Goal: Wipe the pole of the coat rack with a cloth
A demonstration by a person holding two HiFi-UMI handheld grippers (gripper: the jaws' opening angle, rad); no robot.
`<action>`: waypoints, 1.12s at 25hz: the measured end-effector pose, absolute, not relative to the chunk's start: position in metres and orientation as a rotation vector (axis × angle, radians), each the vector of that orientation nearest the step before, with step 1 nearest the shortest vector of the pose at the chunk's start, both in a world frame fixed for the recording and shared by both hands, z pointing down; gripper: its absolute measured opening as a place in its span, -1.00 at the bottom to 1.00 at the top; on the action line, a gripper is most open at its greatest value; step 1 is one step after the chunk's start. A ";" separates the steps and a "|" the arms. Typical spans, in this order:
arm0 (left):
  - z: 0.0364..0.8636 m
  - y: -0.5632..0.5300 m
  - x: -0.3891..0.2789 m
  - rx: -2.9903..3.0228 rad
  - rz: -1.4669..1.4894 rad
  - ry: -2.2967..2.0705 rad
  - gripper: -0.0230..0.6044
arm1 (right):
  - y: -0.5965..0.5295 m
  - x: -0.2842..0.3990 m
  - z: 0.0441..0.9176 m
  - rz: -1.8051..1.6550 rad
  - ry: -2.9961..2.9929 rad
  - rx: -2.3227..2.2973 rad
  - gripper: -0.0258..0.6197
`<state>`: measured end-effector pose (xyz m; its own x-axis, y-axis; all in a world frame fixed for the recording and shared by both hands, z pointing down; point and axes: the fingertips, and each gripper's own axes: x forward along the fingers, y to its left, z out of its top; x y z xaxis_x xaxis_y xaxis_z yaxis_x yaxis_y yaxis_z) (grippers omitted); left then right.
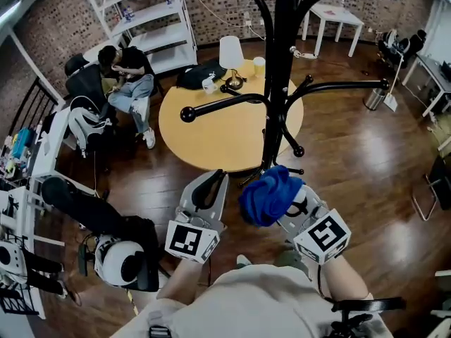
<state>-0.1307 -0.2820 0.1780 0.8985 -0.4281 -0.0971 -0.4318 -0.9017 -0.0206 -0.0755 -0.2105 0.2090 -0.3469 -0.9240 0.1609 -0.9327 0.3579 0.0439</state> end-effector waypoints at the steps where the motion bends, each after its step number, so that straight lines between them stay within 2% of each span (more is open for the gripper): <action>1: 0.180 -0.282 -0.131 -3.019 0.133 0.685 -0.82 | -0.227 -0.064 0.218 0.077 -2.406 1.788 -0.60; 5: 0.182 -0.271 -0.128 -3.027 0.124 0.642 -0.82 | -0.287 -0.020 0.203 -0.109 -2.169 2.104 -0.60; 9: 0.188 -0.263 -0.134 -3.037 0.110 0.641 -0.82 | -0.318 -0.009 0.203 -0.133 -2.119 2.168 -0.60; 12: 0.200 -0.259 -0.141 -3.053 0.084 0.665 -0.82 | -0.322 -0.014 0.264 -0.029 -2.080 2.118 -0.60; 17: 0.225 -0.260 -0.147 -3.077 0.015 0.701 -0.82 | -0.322 -0.008 0.434 0.307 -1.937 2.029 -0.60; 19: 0.236 -0.262 -0.144 -3.075 0.001 0.700 -0.82 | -0.323 -0.006 0.463 0.351 -1.952 2.028 -0.60; 22: 0.243 -0.268 -0.130 -3.064 -0.009 0.714 -0.82 | -0.323 -0.009 0.447 0.321 -2.045 2.009 -0.60; 28: 0.224 -0.260 -0.085 -3.039 0.025 0.727 -0.82 | -0.277 0.008 0.296 0.032 -2.378 1.850 -0.59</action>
<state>-0.0850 -0.2598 0.2241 0.8915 -0.4526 -0.0191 -0.4528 -0.8915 -0.0123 0.0075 -0.2773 0.2956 -0.2410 -0.9638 0.1139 -0.9665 0.2490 0.0620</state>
